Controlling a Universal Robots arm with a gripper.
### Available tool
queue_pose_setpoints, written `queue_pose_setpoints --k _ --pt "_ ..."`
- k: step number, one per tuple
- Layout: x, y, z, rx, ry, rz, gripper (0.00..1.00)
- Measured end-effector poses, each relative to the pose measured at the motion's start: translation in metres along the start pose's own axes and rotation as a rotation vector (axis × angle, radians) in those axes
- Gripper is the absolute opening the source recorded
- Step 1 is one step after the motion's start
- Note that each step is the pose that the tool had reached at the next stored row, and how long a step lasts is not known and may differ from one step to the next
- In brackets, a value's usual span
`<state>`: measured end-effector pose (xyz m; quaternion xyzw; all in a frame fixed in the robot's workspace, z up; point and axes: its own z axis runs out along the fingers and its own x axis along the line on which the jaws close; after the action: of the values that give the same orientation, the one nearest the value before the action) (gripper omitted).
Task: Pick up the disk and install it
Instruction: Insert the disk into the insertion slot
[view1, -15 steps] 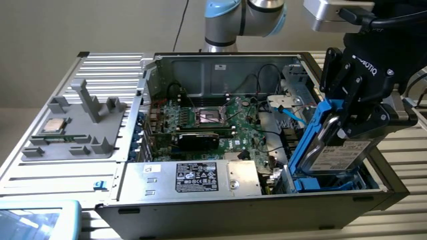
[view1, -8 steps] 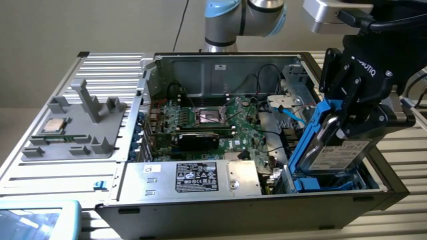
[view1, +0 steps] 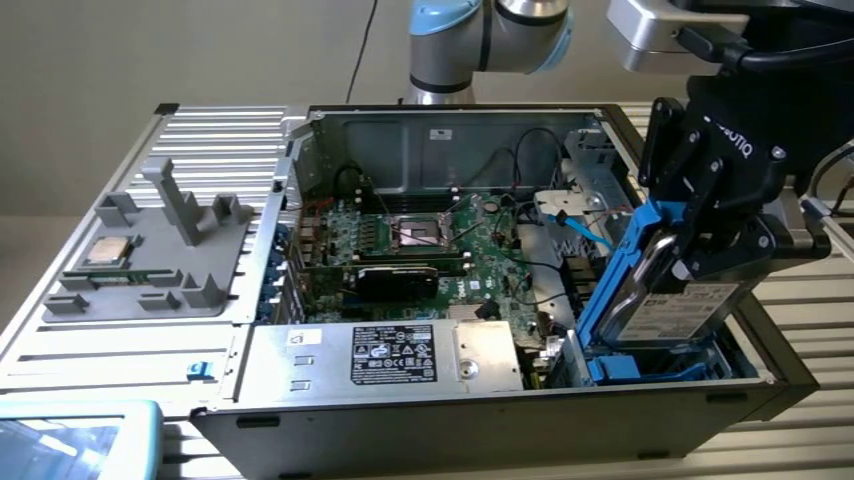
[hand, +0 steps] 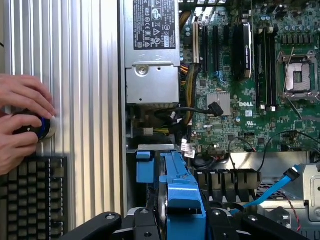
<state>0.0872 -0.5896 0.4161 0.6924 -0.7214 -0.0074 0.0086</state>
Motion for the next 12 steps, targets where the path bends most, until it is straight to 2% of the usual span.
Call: queue_pose_setpoints --k 12 --pt "0.0001 0.0004 -0.0001 0.0001 0.0001 0.000 0.37"
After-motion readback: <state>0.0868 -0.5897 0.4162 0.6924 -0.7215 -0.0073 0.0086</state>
